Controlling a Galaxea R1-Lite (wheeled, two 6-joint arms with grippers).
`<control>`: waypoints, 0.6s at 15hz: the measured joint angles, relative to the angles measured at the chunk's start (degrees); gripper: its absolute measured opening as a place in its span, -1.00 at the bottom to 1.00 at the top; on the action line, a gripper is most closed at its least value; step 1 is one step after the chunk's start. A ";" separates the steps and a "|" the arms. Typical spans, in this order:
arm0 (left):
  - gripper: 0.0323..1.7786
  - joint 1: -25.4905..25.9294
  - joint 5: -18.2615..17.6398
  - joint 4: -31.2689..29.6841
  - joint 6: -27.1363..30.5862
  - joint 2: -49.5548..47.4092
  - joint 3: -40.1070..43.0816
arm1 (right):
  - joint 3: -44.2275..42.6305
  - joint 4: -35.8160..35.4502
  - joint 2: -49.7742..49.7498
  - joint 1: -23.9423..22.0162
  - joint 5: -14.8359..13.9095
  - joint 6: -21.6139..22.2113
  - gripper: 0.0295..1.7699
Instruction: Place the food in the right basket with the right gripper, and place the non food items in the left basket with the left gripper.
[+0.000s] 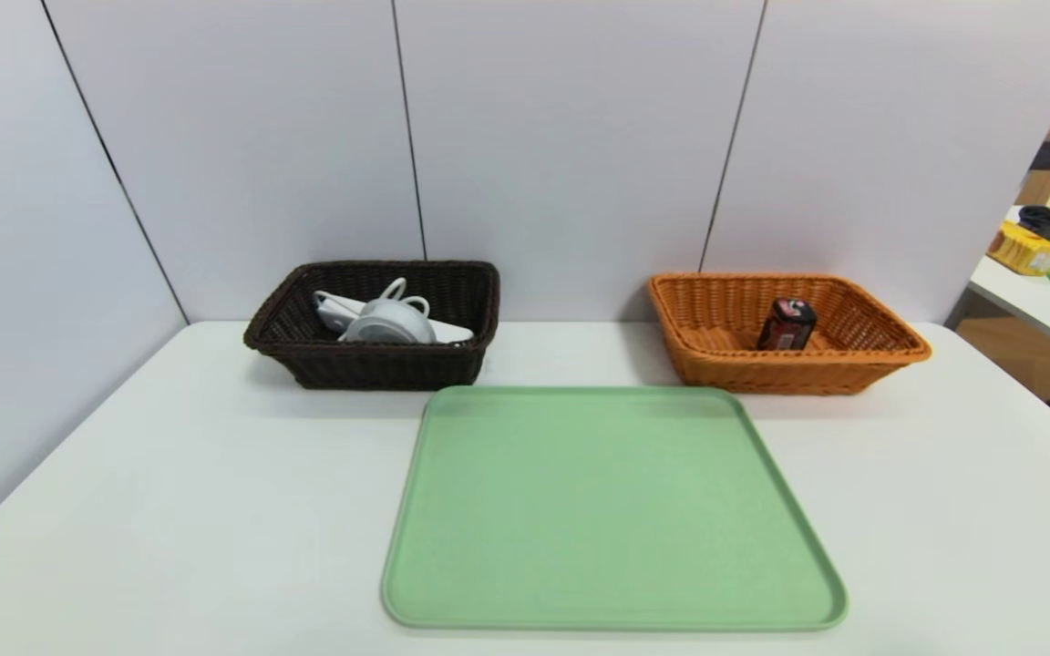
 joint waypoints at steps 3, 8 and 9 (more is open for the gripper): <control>0.90 0.00 0.00 0.00 0.02 0.00 0.00 | 8.57 -6.74 -7.36 0.26 0.50 -4.52 0.91; 0.90 0.00 0.00 0.00 0.00 0.00 0.00 | 20.43 -20.09 -15.81 5.72 0.87 -6.08 0.91; 0.90 0.00 0.00 0.00 0.02 0.00 0.00 | 22.36 -21.93 -16.92 5.97 1.30 -6.12 0.91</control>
